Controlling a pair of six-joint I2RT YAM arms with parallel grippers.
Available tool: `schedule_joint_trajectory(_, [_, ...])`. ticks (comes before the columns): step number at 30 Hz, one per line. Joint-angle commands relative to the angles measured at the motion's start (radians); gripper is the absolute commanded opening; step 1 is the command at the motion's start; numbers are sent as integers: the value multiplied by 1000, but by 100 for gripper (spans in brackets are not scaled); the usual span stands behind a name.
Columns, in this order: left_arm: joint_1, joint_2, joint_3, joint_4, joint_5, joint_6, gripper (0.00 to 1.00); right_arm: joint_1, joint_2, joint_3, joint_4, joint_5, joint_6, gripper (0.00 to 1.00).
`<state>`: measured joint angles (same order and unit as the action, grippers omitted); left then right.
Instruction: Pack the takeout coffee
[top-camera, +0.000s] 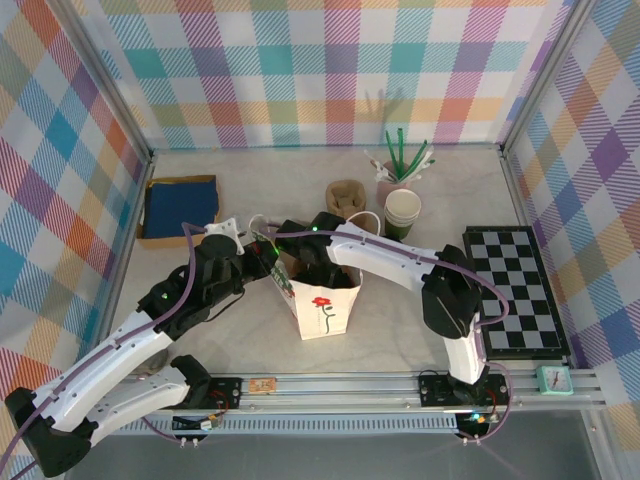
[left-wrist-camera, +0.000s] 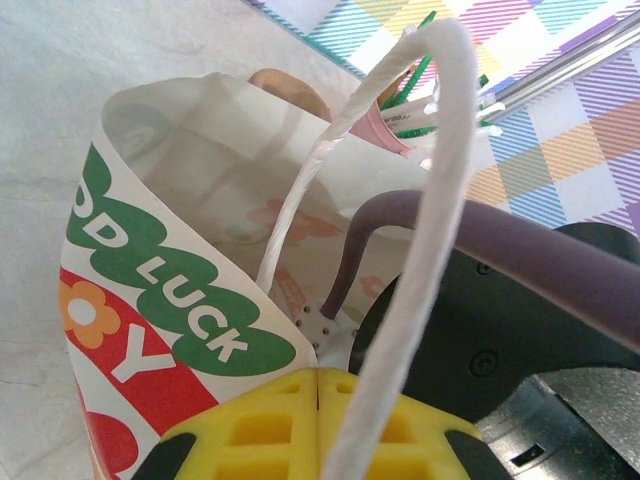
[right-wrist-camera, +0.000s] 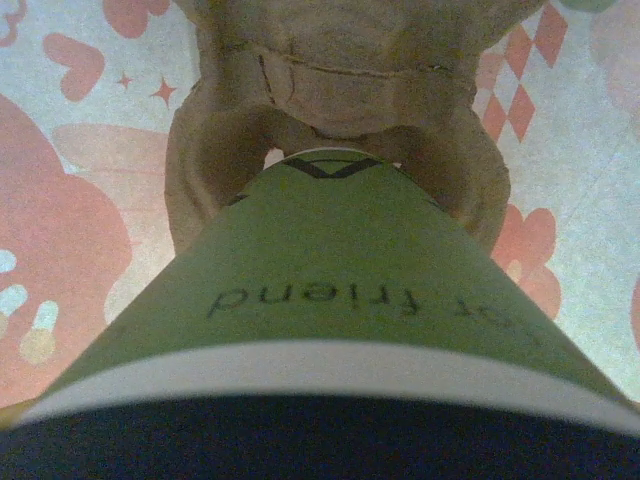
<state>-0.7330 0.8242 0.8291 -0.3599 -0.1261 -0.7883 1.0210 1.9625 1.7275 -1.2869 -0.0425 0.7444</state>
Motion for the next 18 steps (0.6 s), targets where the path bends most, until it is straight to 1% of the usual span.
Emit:
schedule_joint_trajectory(1, [-7,-4,25,16,-37,26,0,-3,8,-18,-43,6,10,44])
schedule_joint_trajectory(8, [-8,-23,30,-1,-72,34,0,-10,-5,-29,-64,33,22,44])
schedule_joint_trajectory(18, [-7,-13,35,-1,-68,39,0,-11,-27,-53,-61,42,32,44])
